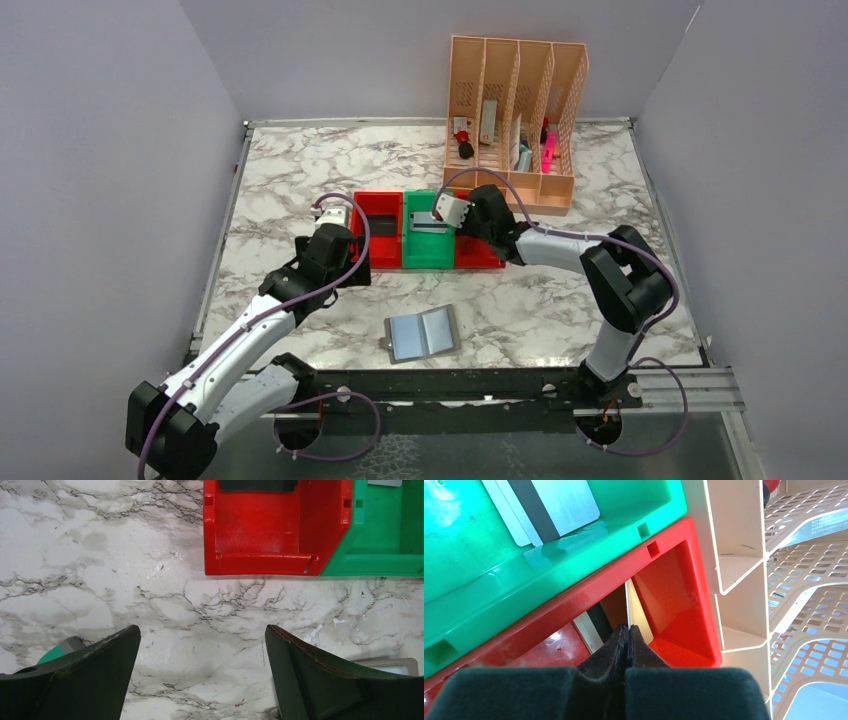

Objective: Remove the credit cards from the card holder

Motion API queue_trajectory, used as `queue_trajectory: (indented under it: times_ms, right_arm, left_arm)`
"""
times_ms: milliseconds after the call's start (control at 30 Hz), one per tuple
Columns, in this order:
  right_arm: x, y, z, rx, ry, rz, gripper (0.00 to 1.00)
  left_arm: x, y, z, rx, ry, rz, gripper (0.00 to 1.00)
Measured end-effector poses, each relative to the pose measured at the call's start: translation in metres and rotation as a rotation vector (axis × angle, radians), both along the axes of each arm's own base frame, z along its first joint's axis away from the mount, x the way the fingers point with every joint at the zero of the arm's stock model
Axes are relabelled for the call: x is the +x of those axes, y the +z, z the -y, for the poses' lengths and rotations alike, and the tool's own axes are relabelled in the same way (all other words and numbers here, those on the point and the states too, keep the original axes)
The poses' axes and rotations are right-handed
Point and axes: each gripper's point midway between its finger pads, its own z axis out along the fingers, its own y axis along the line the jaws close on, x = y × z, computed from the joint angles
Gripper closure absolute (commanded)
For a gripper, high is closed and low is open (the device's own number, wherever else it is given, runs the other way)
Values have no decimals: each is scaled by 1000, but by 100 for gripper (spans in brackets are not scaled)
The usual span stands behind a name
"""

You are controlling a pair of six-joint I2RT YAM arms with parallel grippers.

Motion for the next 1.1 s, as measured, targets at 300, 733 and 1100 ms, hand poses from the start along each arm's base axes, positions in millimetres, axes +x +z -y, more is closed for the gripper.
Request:
queue_trajectory:
  times_ms: [300, 733, 1100]
  right_arm:
    - [-9, -4, 1, -35, 89, 43, 95]
    - [-3, -4, 4, -61, 86, 90, 87]
    - [-8, -14, 11, -62, 39, 46, 70]
  left_arm:
    - [0, 0, 0, 1, -4, -1, 1]
    - [-1, -2, 1, 5, -14, -10, 1]
    - [-1, -5, 2, 6, -20, -23, 1]
